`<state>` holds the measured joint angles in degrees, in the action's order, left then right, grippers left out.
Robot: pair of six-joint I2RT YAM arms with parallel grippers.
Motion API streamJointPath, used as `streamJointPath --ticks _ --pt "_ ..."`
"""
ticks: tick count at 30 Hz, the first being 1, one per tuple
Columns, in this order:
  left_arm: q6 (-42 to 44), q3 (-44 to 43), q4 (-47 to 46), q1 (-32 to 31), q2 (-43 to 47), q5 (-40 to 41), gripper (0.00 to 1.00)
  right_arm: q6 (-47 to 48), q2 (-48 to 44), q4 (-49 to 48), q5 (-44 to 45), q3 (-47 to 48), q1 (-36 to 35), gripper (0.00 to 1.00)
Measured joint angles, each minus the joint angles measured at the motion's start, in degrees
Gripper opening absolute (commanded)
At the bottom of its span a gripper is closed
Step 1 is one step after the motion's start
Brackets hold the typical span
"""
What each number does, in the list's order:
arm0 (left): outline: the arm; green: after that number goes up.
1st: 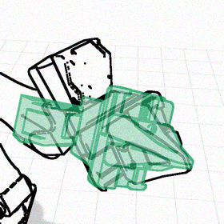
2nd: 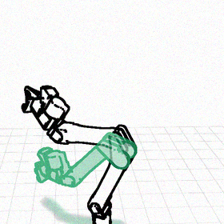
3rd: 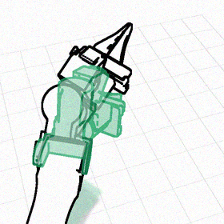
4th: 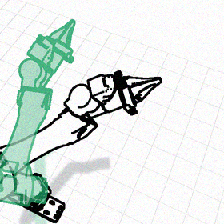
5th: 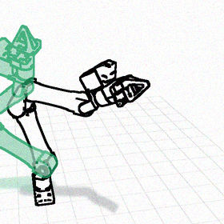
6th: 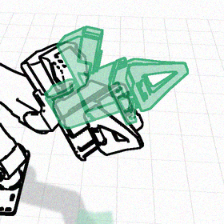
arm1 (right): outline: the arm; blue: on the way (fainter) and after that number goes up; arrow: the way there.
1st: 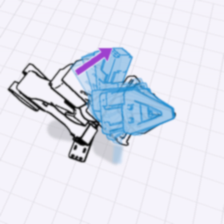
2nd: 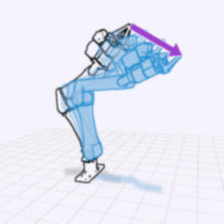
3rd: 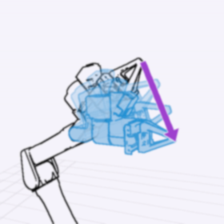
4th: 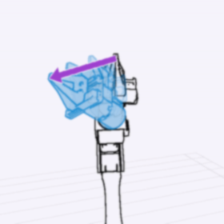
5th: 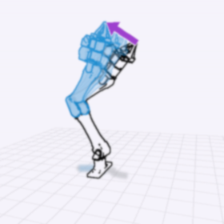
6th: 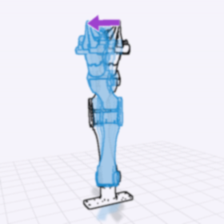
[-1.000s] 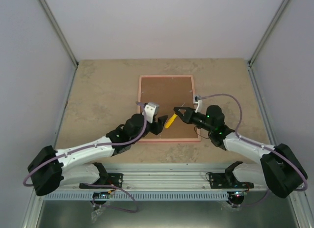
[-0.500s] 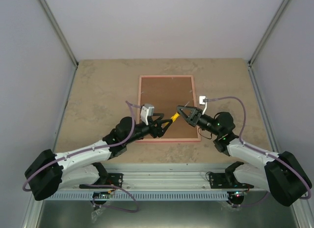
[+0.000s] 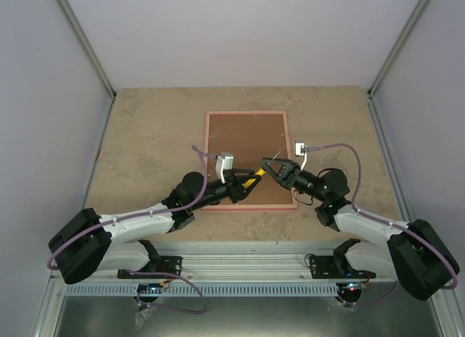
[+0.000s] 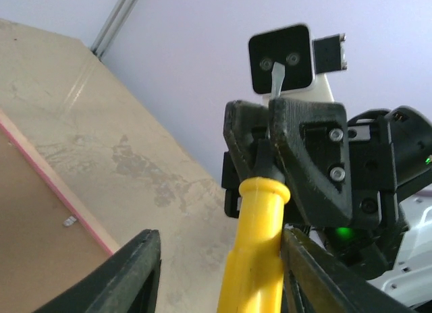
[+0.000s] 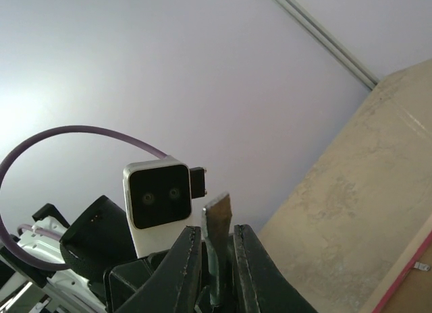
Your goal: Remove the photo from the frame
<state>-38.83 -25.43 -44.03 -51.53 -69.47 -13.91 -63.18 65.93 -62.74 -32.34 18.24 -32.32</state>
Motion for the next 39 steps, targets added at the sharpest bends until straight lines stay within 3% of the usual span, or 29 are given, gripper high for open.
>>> streamJointPath --ticks 5,25,35,39 --pt "-1.0 0.0 -2.5 0.0 -0.4 -0.6 0.35 -0.8 0.3 -1.3 0.1 -0.3 -0.5 0.01" --pt "-4.7 0.1 -10.6 0.0 -4.1 -3.7 0.35 -5.7 1.9 -9.0 2.8 -3.2 -1.3 0.0" --pt "-5.2 0.3 -12.8 0.0 -4.6 -5.5 0.07 -6.7 0.3 -9.6 5.1 -4.5 -1.3 0.01" --pt "-5.6 0.3 -12.9 0.0 -4.7 -5.6 0.06 -6.8 0.1 -9.7 5.6 -4.9 -1.3 0.0"
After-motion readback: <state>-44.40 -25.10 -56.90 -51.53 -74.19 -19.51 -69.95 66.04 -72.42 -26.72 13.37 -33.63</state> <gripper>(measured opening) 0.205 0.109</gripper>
